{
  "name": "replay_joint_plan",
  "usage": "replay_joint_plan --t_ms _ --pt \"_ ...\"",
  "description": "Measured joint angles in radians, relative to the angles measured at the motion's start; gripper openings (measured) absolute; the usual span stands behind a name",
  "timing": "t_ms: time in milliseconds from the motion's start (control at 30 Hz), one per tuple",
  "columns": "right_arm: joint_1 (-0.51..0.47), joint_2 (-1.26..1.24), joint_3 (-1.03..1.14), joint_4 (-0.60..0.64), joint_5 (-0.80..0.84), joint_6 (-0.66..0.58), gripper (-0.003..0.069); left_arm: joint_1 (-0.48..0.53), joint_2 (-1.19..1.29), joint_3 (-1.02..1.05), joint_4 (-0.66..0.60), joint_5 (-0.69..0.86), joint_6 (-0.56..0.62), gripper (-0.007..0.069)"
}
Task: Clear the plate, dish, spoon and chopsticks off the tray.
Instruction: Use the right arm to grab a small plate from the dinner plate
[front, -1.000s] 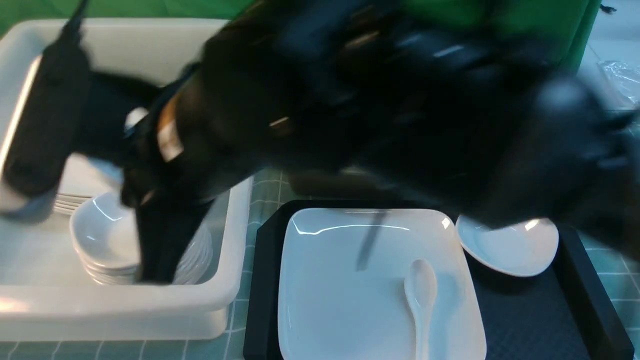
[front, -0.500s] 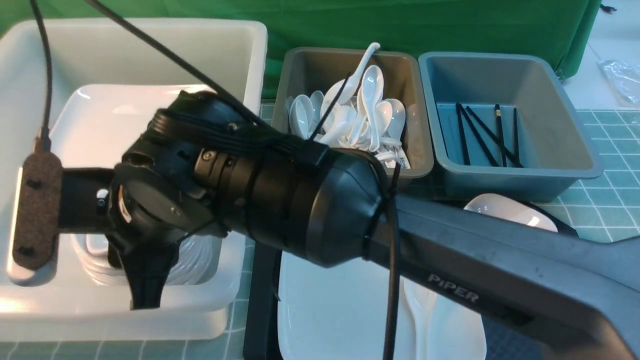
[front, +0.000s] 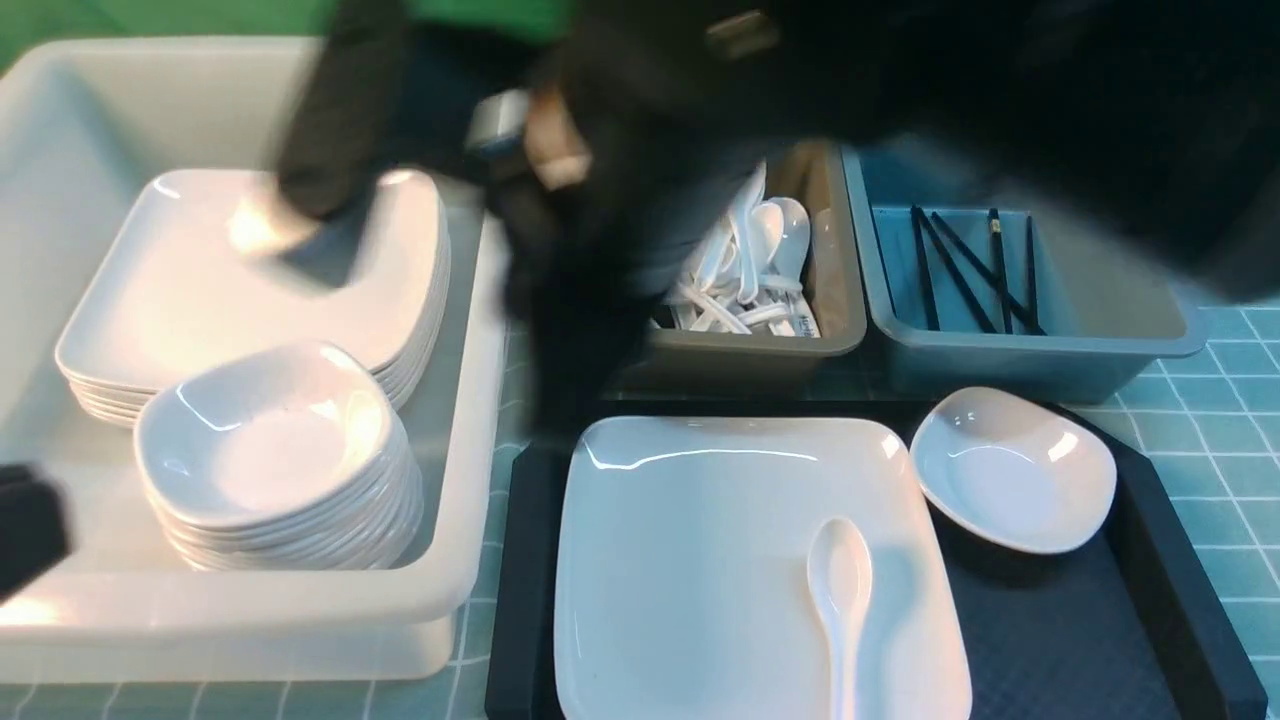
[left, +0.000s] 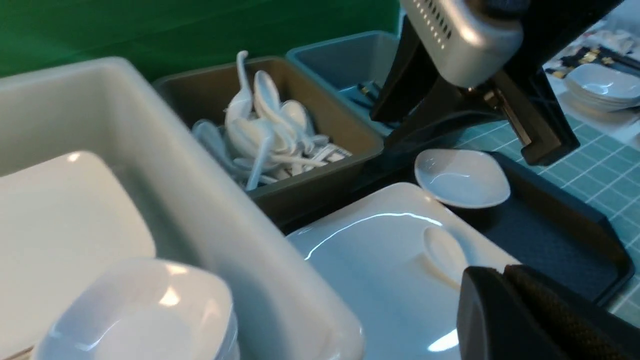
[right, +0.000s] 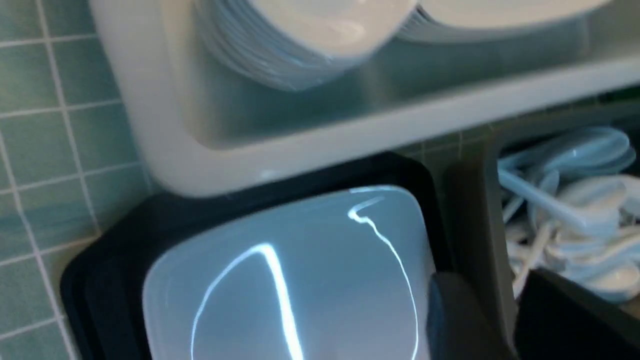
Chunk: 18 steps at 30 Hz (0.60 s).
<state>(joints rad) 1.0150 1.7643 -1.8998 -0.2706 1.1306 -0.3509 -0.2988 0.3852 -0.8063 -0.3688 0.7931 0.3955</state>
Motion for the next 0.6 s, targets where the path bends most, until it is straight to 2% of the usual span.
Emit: replay_joint_plan --t_ms 67,133,233,300,333,367,467,600 --pt "-0.056 -0.080 0.140 -0.001 -0.001 0.028 0.0124 0.000 0.019 0.007 -0.032 -0.030 0.047 0.0017" --pt "-0.139 -0.166 0.339 -0.001 -0.002 0.048 0.0134 0.000 0.033 0.008 -0.039 -0.045 0.068 0.0017" --pt "-0.281 -0.261 0.573 -0.004 -0.043 0.050 0.0216 0.000 0.044 0.013 -0.038 -0.060 0.076 0.0017" --pt "-0.390 -0.293 0.736 -0.006 -0.143 0.050 0.0314 0.000 0.047 0.022 -0.034 -0.087 0.083 0.0017" --pt "-0.400 -0.293 0.748 -0.006 -0.166 0.050 0.0323 0.000 0.047 0.023 -0.034 -0.089 0.085 0.0017" --pt "-0.474 -0.291 0.838 0.003 -0.262 0.045 0.0398 0.000 0.050 0.025 -0.032 -0.099 0.089 0.0017" --pt "-0.552 -0.261 0.916 0.031 -0.410 0.022 0.0468 0.000 0.050 0.025 -0.031 -0.114 0.093 0.0017" --pt "-0.614 -0.191 0.938 0.047 -0.556 -0.020 0.0488 0.000 0.050 0.025 -0.033 -0.125 0.093 0.0017"
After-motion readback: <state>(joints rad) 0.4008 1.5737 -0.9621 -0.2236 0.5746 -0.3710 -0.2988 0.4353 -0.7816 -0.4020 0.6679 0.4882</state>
